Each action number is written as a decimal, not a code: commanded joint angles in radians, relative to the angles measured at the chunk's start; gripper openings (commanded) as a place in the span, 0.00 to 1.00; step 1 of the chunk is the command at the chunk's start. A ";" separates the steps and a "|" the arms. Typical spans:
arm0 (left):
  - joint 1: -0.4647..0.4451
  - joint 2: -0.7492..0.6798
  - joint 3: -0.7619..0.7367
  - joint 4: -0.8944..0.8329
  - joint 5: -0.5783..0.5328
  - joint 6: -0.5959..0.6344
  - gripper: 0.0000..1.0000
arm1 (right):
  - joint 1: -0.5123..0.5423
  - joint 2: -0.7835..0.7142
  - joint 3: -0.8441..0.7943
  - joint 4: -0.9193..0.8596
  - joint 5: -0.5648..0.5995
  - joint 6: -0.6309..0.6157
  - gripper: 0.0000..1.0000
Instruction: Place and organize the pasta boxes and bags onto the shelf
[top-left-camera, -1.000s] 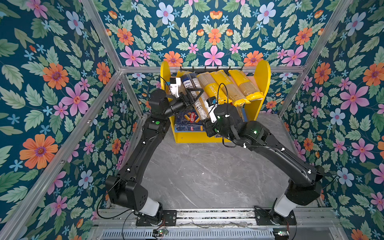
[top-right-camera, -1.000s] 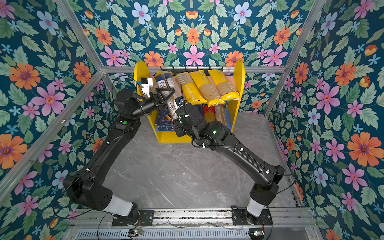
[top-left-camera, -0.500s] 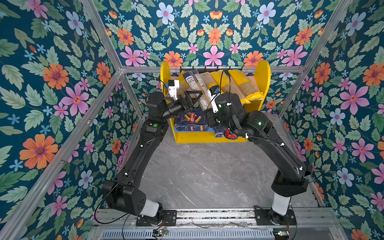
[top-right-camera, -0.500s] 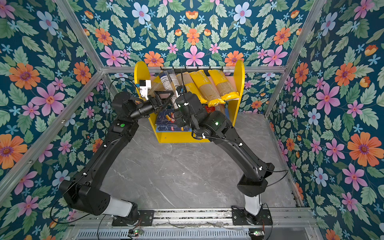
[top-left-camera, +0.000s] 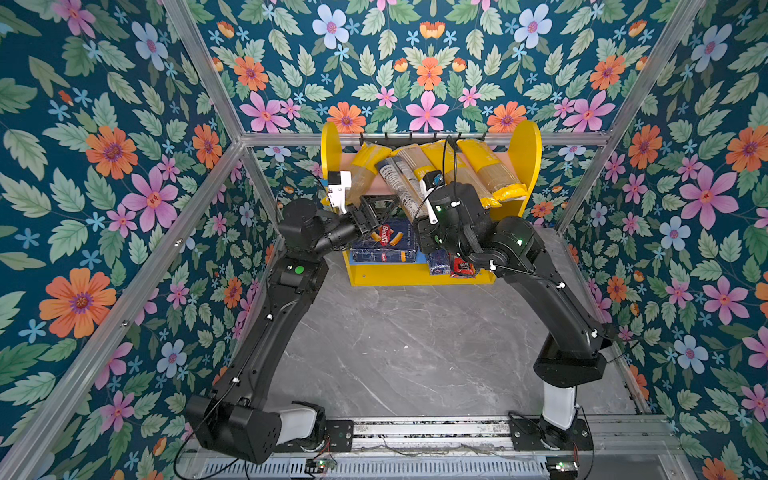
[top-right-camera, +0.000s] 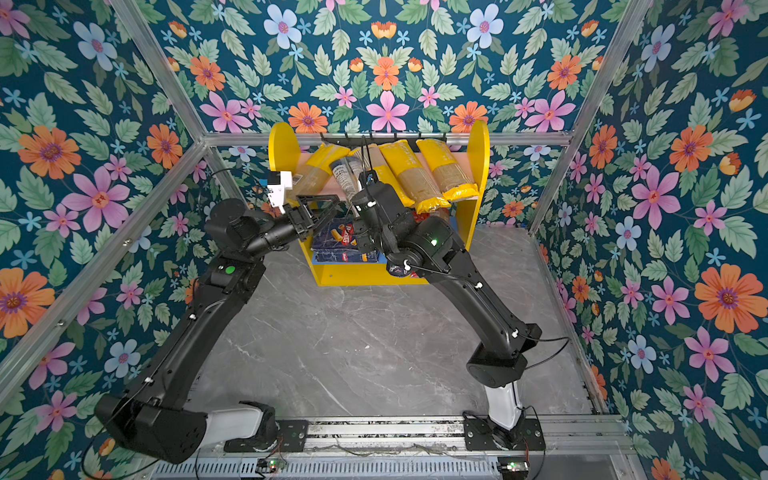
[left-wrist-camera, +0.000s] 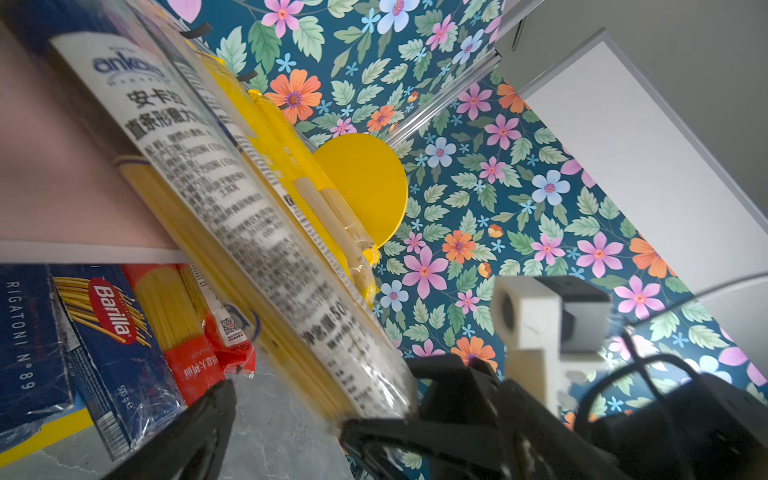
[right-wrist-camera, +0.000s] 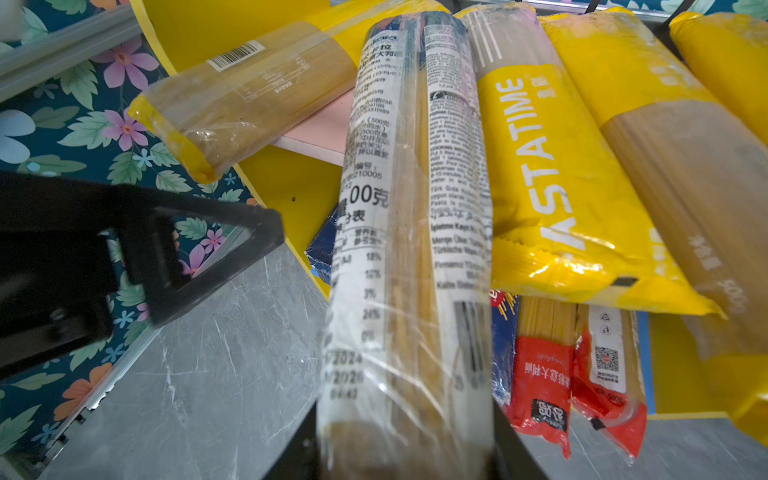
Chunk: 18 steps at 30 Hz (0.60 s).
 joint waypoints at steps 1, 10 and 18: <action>0.002 -0.091 -0.010 -0.118 -0.006 0.104 1.00 | 0.002 0.002 0.025 0.035 0.048 0.035 0.21; 0.004 -0.273 0.020 -0.506 -0.317 0.377 1.00 | 0.069 0.025 0.057 0.005 0.210 0.046 0.21; 0.004 -0.308 0.010 -0.601 -0.511 0.460 1.00 | 0.127 0.067 0.107 -0.047 0.323 0.055 0.21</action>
